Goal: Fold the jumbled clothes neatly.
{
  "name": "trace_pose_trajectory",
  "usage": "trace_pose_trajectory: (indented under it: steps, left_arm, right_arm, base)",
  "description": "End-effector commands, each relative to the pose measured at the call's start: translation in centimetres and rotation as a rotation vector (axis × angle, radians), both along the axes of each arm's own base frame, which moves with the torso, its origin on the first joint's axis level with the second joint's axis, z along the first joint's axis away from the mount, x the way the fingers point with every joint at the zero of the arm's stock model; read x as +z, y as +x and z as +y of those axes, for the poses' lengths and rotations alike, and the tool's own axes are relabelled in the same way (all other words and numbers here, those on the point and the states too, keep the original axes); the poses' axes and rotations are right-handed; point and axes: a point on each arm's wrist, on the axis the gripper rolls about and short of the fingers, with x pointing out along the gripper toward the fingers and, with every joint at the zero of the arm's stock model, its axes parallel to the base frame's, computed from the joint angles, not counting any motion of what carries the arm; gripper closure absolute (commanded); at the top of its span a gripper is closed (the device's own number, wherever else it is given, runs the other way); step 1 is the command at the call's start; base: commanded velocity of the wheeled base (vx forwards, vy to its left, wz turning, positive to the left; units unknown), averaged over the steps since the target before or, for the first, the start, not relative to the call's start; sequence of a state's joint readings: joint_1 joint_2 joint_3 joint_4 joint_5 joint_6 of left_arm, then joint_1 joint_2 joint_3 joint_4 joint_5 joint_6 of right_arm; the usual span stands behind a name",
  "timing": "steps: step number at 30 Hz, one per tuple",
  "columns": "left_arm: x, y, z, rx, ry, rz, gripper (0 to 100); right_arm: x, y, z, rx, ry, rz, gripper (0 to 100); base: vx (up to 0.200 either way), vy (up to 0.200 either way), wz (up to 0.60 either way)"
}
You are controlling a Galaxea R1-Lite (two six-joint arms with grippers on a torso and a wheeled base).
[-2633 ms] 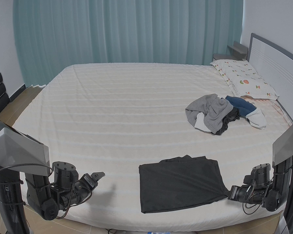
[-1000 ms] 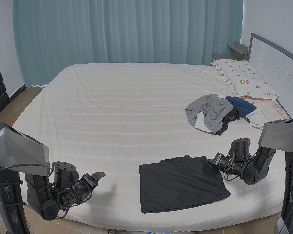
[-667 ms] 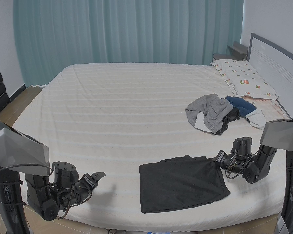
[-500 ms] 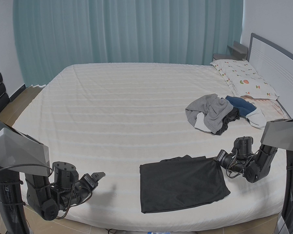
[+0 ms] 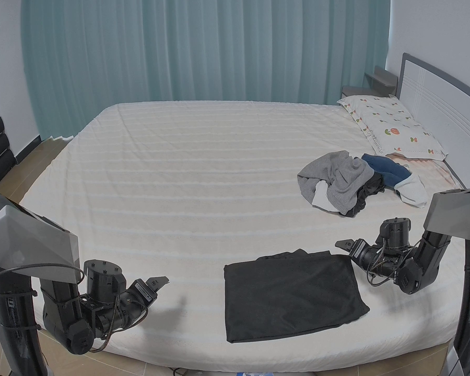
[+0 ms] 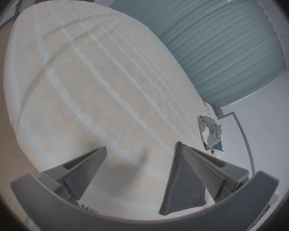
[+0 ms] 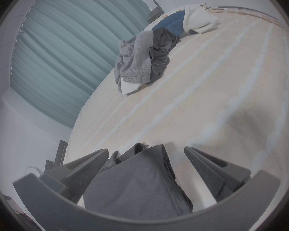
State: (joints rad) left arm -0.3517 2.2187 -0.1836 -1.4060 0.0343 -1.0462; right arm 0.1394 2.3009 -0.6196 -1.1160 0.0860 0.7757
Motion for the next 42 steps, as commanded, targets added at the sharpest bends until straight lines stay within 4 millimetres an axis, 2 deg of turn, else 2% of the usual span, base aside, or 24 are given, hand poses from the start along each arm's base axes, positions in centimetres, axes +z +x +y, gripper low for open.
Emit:
trace_pose_trajectory:
  steps: [1, 2, 4, 6, 7, 10, 17, 25, 30, 42]
  left_arm:
    - [0.2, -0.3, -0.1, -0.005, 0.001, -0.001, 0]
    - [0.2, -0.3, -0.1, -0.005, 0.001, -0.002, 0]
    - [0.6, -0.8, -0.2, -0.020, -0.001, -0.003, 0]
    - [0.6, -0.8, -0.3, -0.022, -0.001, -0.003, 0]
    - [0.6, -1.2, -0.9, -0.043, 0.003, -0.006, 0]
    - [0.8, -1.5, -1.2, -0.064, -0.009, -0.030, 0]
    - [0.9, -2.0, -1.2, -0.073, -0.026, -0.067, 0]
    - [1.0, -1.9, -1.3, -0.093, -0.016, -0.079, 0]
    - [1.0, -1.8, -1.3, -0.101, -0.007, -0.084, 0]
    - [1.1, -1.8, -1.7, -0.119, -0.002, -0.096, 0]
  right_arm:
    - [4.6, -3.8, -0.9, -0.014, 0.010, -0.058, 0]
    - [4.8, -4.1, -0.9, -0.014, 0.010, -0.060, 0]
    - [6.9, -6.7, -1.2, -0.007, 0.000, -0.092, 0]
    - [6.9, -6.8, -1.2, -0.006, 0.001, -0.092, 0]
    - [8.4, -8.7, -1.5, -0.003, -0.026, -0.122, 0]
    - [8.7, -9.7, -1.6, -0.010, -0.046, -0.124, 0]
    - [7.9, -9.6, -2.1, -0.063, -0.110, -0.097, 0]
    - [8.2, -9.9, -2.6, -0.063, -0.202, -0.118, 0]
    - [9.2, -10.4, -2.6, -0.065, -0.205, -0.154, 0]
    - [9.5, -10.8, -2.7, -0.047, -0.240, -0.170, 0]
  base:
    - [0.000, 0.000, 0.00]
    - [0.000, 0.000, 0.00]
    - [0.000, 0.000, 0.00]
    - [-0.100, 0.000, 0.00]
    - [-0.200, 0.000, 0.00]
    - [-0.200, 0.000, 0.00]
    - [0.000, 0.000, 0.00]
    - [0.000, 0.000, 0.00]
    - [0.000, -0.200, 0.00]
    - [0.000, -0.200, 0.00]
